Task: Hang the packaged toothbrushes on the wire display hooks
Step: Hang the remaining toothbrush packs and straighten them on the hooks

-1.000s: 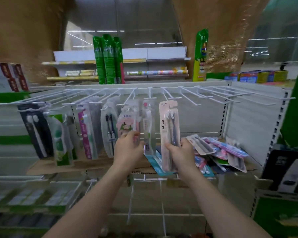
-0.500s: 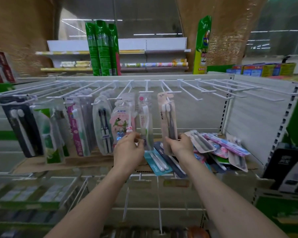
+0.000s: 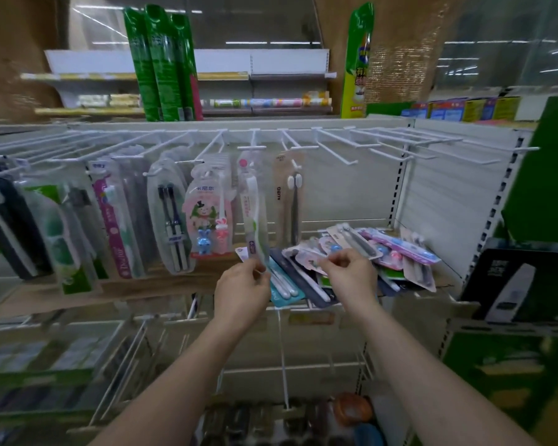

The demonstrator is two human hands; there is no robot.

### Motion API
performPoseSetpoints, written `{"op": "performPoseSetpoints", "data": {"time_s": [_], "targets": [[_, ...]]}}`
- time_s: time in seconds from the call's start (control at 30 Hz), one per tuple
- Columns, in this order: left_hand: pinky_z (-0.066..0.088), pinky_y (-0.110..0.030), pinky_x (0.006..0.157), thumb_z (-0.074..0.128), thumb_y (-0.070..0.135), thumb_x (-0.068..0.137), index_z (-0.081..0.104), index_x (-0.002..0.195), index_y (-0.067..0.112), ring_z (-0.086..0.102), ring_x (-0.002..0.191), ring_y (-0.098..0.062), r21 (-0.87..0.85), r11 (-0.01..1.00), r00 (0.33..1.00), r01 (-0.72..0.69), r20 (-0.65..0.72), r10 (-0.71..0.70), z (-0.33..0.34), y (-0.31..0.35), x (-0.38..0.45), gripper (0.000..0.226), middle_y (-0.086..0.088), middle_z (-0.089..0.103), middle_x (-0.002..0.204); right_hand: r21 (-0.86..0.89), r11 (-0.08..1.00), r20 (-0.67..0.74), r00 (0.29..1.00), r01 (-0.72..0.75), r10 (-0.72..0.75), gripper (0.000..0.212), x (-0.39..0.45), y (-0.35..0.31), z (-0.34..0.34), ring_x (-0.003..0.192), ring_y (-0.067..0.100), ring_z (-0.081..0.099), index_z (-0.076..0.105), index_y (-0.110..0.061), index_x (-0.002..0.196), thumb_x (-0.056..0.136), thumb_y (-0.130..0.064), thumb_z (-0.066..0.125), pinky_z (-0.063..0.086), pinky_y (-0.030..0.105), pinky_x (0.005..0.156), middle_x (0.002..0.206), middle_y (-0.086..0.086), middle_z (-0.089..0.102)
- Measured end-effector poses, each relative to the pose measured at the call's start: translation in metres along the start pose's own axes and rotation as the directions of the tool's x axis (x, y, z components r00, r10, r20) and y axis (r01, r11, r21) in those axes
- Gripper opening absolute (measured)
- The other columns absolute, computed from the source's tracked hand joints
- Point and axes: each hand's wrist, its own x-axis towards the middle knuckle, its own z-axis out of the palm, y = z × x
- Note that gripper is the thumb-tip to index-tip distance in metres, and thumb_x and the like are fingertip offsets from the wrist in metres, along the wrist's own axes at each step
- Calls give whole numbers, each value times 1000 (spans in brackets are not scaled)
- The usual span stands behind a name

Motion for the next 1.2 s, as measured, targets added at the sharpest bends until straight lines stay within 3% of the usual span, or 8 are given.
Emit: {"op": "performPoseSetpoints", "data": {"time_s": [0.13,0.3,0.5,0.63,0.77,0.87,1.03,1.2], "targets": [[48,-31,80,64,33,94,73,105,22,65,99,-21,-2,1000,1000,-9,28,9,12,11,-5,18,2,74,104,-86,996,-39,999,24,-28,14,4,7,-18,81,20,64,68,-17,87,90,-30,73,48,32,72,80,-4,69],[44,-32,80,65,30,94,73,105,18,64,101,-23,31,999,1000,-17,26,16,33,15,-10,18,-1,74,106,-86,996,-87,996,14,-22,9,10,17,-35,83,20,66,66,-19,85,90,-24,73,56,39,81,80,-6,68],[48,-38,91,59,41,95,66,123,21,57,113,-30,136,978,984,162,50,-170,49,19,3,36,-10,62,125,-337,917,49,977,212,-208,13,7,31,-23,89,23,63,67,-16,98,92,-28,69,50,34,76,95,1,69],[43,-44,97,51,66,91,56,129,16,50,123,-37,331,915,958,232,87,-274,60,22,13,63,-17,57,132,-410,848,120,941,337,-316,19,5,26,-5,100,24,61,69,-16,105,90,-29,68,51,37,83,107,3,67],[40,-46,99,50,82,81,51,135,16,45,128,-37,450,848,930,279,92,-355,71,30,19,85,-19,53,137,-565,726,253,920,391,-299,30,9,25,6,108,28,56,69,-17,107,91,-42,63,45,36,90,112,7,63],[40,-44,99,56,77,80,50,135,16,45,127,-38,434,848,927,305,68,-369,73,30,20,83,-20,52,137,-633,657,333,911,408,-244,36,6,31,12,114,29,49,67,-18,113,92,-48,61,42,37,92,118,8,54],[41,-44,100,62,50,83,52,132,13,48,126,-39,341,873,916,348,74,-394,62,29,21,62,-18,53,135,-630,609,374,876,481,-306,42,-6,37,17,112,28,45,64,-16,112,94,-52,57,42,39,85,116,7,47],[42,-46,100,69,37,83,50,131,14,44,126,-38,264,880,895,395,107,-434,47,27,17,56,-16,50,135,-642,603,387,879,474,-279,26,-16,24,21,114,27,47,67,-14,112,95,-32,60,44,39,88,120,6,49]]}}
